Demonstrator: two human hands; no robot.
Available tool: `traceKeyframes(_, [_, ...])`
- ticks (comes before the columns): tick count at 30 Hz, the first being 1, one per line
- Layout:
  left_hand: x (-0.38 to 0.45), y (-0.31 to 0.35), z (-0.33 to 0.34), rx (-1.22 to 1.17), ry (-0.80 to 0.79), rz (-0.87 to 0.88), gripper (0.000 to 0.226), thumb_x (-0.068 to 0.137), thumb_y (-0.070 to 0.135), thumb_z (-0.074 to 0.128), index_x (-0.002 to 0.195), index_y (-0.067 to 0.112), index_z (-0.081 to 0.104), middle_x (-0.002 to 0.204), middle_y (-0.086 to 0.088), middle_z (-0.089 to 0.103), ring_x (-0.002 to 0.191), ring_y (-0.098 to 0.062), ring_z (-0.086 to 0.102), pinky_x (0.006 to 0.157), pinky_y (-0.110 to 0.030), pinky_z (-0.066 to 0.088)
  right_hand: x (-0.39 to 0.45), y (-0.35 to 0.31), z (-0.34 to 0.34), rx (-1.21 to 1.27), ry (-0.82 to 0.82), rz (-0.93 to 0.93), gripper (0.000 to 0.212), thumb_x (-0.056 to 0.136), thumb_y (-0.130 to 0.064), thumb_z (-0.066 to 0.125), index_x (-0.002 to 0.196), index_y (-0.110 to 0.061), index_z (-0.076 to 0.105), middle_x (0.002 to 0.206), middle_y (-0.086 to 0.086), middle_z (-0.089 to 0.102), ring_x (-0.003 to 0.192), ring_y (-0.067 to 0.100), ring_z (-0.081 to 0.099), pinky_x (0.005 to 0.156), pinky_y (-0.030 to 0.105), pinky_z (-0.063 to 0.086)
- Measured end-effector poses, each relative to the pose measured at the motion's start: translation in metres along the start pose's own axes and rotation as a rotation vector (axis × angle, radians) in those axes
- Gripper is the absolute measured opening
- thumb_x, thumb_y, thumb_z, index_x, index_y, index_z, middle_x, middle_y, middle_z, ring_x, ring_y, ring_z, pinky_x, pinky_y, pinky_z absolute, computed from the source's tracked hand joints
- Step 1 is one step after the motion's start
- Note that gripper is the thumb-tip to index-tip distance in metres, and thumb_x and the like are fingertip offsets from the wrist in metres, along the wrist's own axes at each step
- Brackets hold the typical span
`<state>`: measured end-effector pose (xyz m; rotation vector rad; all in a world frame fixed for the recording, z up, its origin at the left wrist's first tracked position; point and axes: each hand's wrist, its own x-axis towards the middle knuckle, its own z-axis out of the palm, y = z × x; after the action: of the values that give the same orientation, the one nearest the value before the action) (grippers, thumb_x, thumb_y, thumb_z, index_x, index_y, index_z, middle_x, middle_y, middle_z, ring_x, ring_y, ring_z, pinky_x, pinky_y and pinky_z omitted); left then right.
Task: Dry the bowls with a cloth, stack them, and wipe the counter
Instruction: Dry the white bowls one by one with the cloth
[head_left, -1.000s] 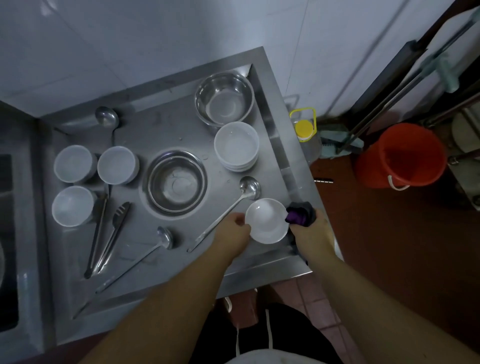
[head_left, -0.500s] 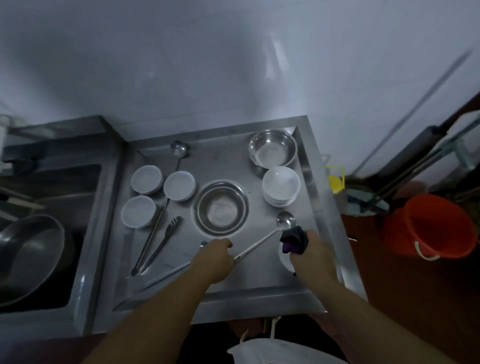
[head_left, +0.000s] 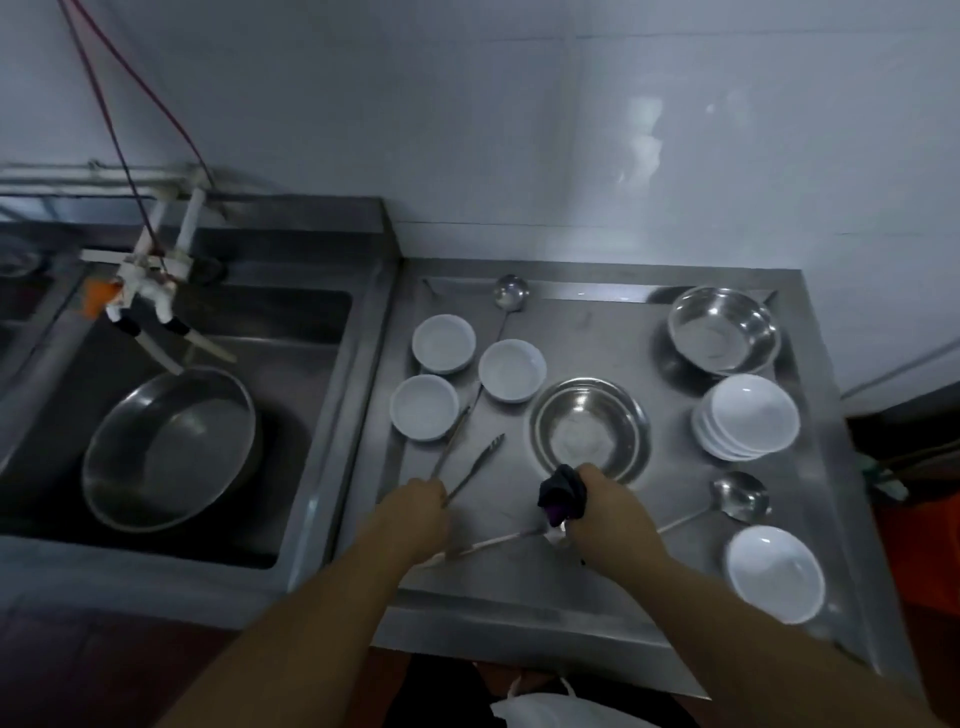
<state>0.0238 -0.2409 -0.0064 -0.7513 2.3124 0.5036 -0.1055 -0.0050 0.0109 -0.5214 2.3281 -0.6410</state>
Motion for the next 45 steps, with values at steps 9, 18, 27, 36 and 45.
traceKeyframes(9, [0.061,-0.101,-0.038,-0.102,0.033,-0.025,0.020,0.097,0.020,0.053,0.111,0.011,0.064,0.116,-0.013,0.070,0.102,-0.032,0.067,0.082,-0.036,0.053,0.055,-0.094,0.061,-0.067,0.052,0.048,0.025,0.087,-0.025,0.073,0.103,-0.020,0.053,0.092,0.004,0.063,0.080,0.023,0.061,0.063,0.036,0.049])
traceKeyframes(18, [0.128,-0.087,-0.050,-0.507,0.092,-0.166,0.041,0.103,0.035,0.054,0.132,0.005,0.056,0.125,-0.016,0.067,0.108,-0.036,0.066,0.085,-0.041,0.055,0.089,-0.118,0.082,-0.012,0.074,0.153,0.033,0.087,-0.023,0.073,0.114,-0.017,0.055,0.095,0.007,0.064,0.080,0.030,0.067,0.070,0.051,0.061])
traceKeyframes(27, [0.172,-0.082,-0.054,-0.652,0.071,-0.354,0.040,0.092,0.017,0.065,0.127,-0.002,0.064,0.123,-0.022,0.071,0.108,-0.040,0.070,0.081,-0.040,0.060,0.080,-0.100,0.102,0.166,0.123,0.258,0.027,0.082,-0.028,0.078,0.098,-0.030,0.056,0.078,-0.009,0.064,0.073,0.013,0.063,0.064,0.037,0.054])
traceKeyframes(36, [0.148,-0.096,-0.062,-0.848,0.100,-0.348,0.033,0.089,0.037,0.062,0.099,0.008,0.076,0.086,-0.007,0.073,0.078,-0.027,0.069,0.070,-0.037,0.060,0.069,-0.108,0.086,0.640,0.141,0.323,0.039,0.081,-0.034,0.084,0.107,-0.046,0.058,0.102,-0.013,0.071,0.092,0.004,0.069,0.082,0.034,0.059])
traceKeyframes(45, [0.096,-0.100,-0.076,-1.303,0.060,-0.278,0.065,0.062,0.042,0.066,0.115,0.005,0.065,0.105,-0.018,0.075,0.092,-0.031,0.073,0.082,-0.044,0.061,0.053,-0.153,0.048,0.856,0.221,0.223,0.026,0.079,-0.040,0.074,0.104,-0.045,0.069,0.104,-0.007,0.075,0.097,0.017,0.072,0.078,0.036,0.060])
